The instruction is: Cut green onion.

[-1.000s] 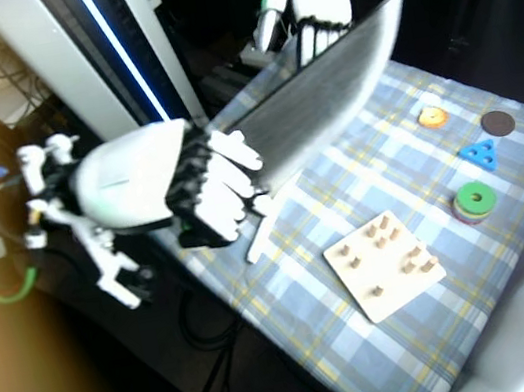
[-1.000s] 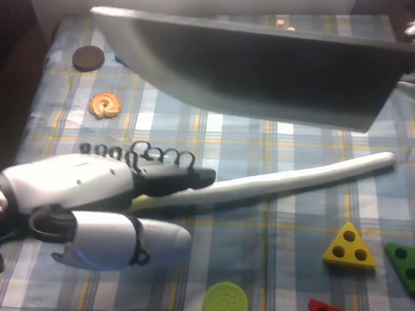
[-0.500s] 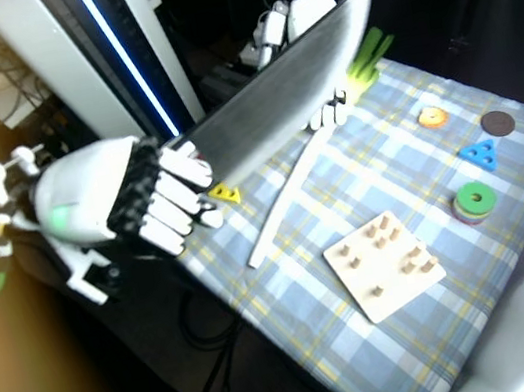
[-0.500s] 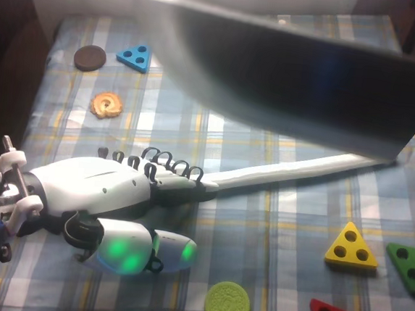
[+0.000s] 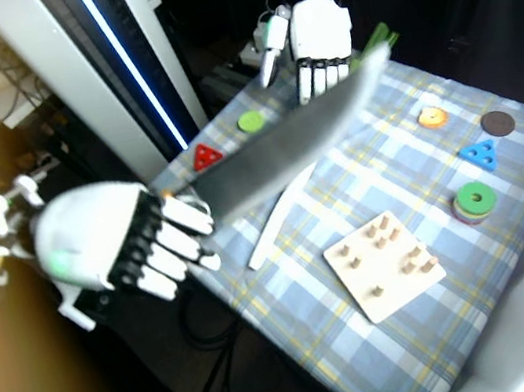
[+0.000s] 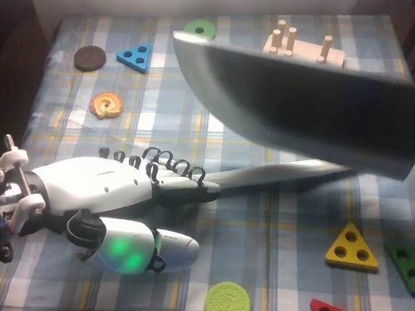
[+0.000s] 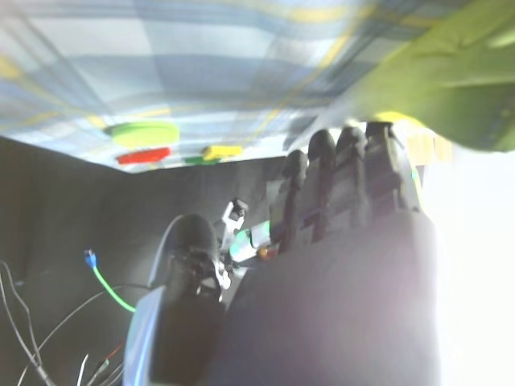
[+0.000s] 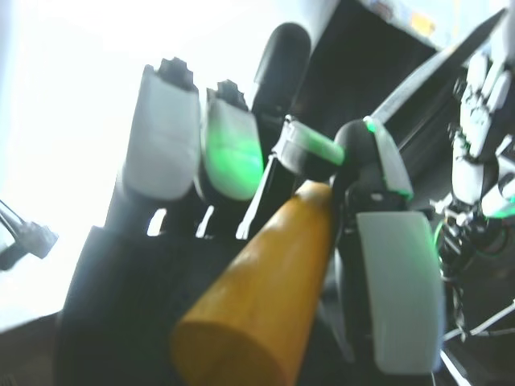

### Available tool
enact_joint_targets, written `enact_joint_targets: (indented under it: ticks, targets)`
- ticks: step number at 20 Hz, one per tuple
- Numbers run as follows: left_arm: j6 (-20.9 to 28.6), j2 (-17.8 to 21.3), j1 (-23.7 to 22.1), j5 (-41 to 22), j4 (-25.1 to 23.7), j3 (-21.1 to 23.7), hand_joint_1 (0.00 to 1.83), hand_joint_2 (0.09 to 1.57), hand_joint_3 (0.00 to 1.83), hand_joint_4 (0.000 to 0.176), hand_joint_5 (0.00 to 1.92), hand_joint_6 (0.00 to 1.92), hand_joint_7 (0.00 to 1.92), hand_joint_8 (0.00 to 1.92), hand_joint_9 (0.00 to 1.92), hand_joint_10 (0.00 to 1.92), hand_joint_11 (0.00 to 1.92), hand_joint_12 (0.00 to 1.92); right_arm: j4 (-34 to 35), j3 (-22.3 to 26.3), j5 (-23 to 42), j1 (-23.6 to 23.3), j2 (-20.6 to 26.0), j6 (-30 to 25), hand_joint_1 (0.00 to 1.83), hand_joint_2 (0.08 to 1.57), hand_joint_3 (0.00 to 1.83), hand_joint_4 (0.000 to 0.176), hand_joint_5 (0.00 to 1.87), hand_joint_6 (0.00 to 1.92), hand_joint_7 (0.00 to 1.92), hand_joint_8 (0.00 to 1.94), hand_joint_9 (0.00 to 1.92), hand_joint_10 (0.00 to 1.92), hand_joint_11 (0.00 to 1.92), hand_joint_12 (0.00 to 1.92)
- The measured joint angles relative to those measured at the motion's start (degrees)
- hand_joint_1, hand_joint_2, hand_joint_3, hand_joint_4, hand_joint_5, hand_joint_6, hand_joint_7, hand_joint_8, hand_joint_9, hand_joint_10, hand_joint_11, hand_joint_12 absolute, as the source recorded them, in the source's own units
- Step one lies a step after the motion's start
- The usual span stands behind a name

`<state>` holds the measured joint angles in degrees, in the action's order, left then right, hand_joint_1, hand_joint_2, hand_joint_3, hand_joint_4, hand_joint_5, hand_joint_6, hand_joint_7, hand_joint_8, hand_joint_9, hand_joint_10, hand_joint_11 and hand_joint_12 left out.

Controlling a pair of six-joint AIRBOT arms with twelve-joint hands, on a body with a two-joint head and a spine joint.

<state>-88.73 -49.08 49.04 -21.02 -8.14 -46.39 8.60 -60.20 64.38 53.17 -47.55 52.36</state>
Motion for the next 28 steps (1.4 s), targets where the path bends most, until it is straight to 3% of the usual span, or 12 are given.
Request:
enact_joint_targets:
  ticks: [4,10,11,12,13,14,18,19,23,24,26,28]
  targets:
    - [0.0,0.0,-0.3,0.2,0.1,0.1,0.0,1.32,0.0,0.021,0.15,0.01,0.15,0.01,0.11,0.01,0.0,0.0,0.0,-1.3,-4.4,-0.1,-1.2,-0.7,0.69,1.39,0.0,0.052,1.12,1.92,1.43,1.94,1.57,1.92,1.58,1.92]
    - [0.0,0.5,-0.4,-0.1,0.7,0.8,0.0,1.31,0.0,0.029,0.14,0.01,0.12,0.01,0.08,0.0,0.04,0.02,-1.9,-1.4,-6.0,-2.6,-1.2,-0.3,0.7,1.4,0.0,0.052,1.16,1.92,1.44,1.94,1.57,1.92,1.58,1.92]
    - [0.1,0.7,-0.4,-0.5,1.5,0.9,0.0,1.31,0.0,0.032,0.12,0.0,0.1,0.0,0.07,0.0,0.03,0.01,-2.7,-1.4,-5.4,-3.3,-1.2,-0.4,0.74,1.4,0.0,0.052,1.15,1.92,1.43,1.94,1.56,1.92,1.58,1.92]
    - [0.1,0.8,-0.4,-1.1,2.4,1.1,0.0,1.32,0.0,0.017,0.13,0.0,0.09,0.0,0.07,0.0,0.02,0.01,-3.0,-1.3,-3.8,-4.9,-1.0,0.0,0.75,1.4,0.0,0.051,1.05,1.92,1.33,1.94,1.48,1.92,1.49,1.92]
    - [0.1,0.8,-0.4,-1.4,2.6,1.1,0.0,1.32,0.0,0.017,0.13,0.0,0.09,0.0,0.07,0.0,0.02,0.01,-2.9,-1.3,-2.9,-5.5,-0.9,0.0,0.75,1.4,0.0,0.051,1.05,1.92,1.33,1.94,1.48,1.92,1.49,1.92]
    - [0.1,0.8,-0.4,-1.9,3.2,1.1,0.0,1.32,0.0,0.018,0.15,0.01,0.1,0.0,0.06,0.0,0.0,0.0,-2.1,-1.3,-0.5,-6.8,-0.5,0.0,0.66,1.42,0.01,0.054,1.02,1.92,1.3,1.94,1.44,1.92,1.47,1.92]
    - [0.1,2.1,0.0,-5.0,7.1,1.4,0.0,1.33,0.01,0.025,0.15,0.01,0.12,0.01,0.08,0.01,0.0,0.0,-0.3,-3.4,3.6,-11.3,0.0,1.3,0.61,1.42,0.0,0.058,1.12,1.92,1.43,1.94,1.57,1.92,1.62,1.92]
    - [0.1,2.6,0.4,-6.8,8.2,1.6,0.0,1.33,0.01,0.027,0.12,0.0,0.1,0.0,0.04,0.0,0.0,0.0,-0.2,-4.7,2.1,-12.8,-0.8,1.5,0.64,1.43,0.0,0.058,1.13,1.92,1.45,1.94,1.59,1.92,1.64,1.92]
    - [0.1,3.3,1.5,-12.0,10.8,2.6,0.0,1.36,0.01,0.003,0.19,0.01,0.17,0.0,0.13,0.01,0.04,0.02,-1.1,-9.6,-7.7,-18.8,-4.2,1.6,0.58,1.42,0.0,0.06,1.12,1.92,1.41,1.94,1.53,1.92,1.57,1.92]
    - [0.2,3.6,1.9,-13.0,11.5,2.6,0.0,1.37,0.01,0.016,0.2,0.01,0.17,0.0,0.15,0.02,0.09,0.04,-1.6,-10.6,-9.9,-20.0,-4.8,1.5,0.6,1.43,0.0,0.06,1.13,1.92,1.4,1.94,1.53,1.92,1.57,1.92]
    - [0.1,4.0,2.2,-13.9,12.5,2.6,0.0,1.38,0.0,0.019,0.23,0.0,0.22,0.01,0.17,0.0,0.09,0.07,-2.2,-12.7,-13.7,-21.8,-6.3,1.6,0.58,1.41,0.0,0.059,1.12,1.92,1.4,1.94,1.52,1.92,1.54,1.92]
    - [0.1,4.0,2.9,-14.2,12.6,2.6,0.0,1.38,0.0,0.021,0.25,0.0,0.3,0.0,0.23,0.0,0.0,0.47,-2.3,-14.5,-17.3,-23.8,-7.8,1.7,0.56,1.41,0.0,0.059,1.13,1.92,1.43,1.94,1.54,1.92,1.57,1.92]
